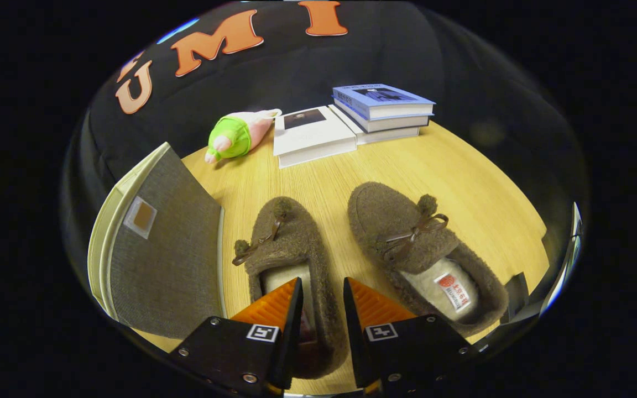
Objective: Open the storage box then place both shoes into the box .Put the left shoe in first, then the right shoe, with the right side of both shoes facing outward in a uniform manner.
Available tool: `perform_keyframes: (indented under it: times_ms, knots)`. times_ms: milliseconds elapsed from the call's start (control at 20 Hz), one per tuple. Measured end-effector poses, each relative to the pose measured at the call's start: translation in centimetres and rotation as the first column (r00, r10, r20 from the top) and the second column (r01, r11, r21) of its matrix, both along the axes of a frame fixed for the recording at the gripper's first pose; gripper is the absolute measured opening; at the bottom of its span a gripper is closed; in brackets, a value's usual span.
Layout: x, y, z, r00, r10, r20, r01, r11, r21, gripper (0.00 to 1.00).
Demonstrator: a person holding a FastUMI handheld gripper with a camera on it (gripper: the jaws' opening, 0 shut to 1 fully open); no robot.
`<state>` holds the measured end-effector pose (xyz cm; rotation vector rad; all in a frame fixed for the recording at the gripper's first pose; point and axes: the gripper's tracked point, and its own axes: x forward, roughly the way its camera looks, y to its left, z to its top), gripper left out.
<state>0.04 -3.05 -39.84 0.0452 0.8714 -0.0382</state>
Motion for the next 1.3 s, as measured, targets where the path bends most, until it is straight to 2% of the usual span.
perform_keyframes:
  times_ms: [50, 200, 250, 550, 950, 1300]
  knots:
    - [0.2, 0.0, -0.6, 1.0, -0.015, -0.005, 0.015, 1.0, 0.011, 0.32]
    - [0.6, -0.1, -0.4, 0.999, -0.051, 0.01, 0.051, 0.999, 0.019, 0.15]
    - [0.3, 0.0, -0.1, 0.999, -0.053, -0.003, 0.053, 0.998, 0.038, 0.04]
    - [-0.2, 1.1, 3.3, 0.997, -0.068, 0.033, 0.065, 0.995, 0.076, 0.01]
    - [0.9, 3.7, 12.3, 0.982, -0.059, 0.178, 0.032, 0.988, 0.152, 0.01]
    - [0.8, 6.5, 20.1, 0.96, -0.029, 0.28, -0.027, 0.98, 0.195, 0.01]
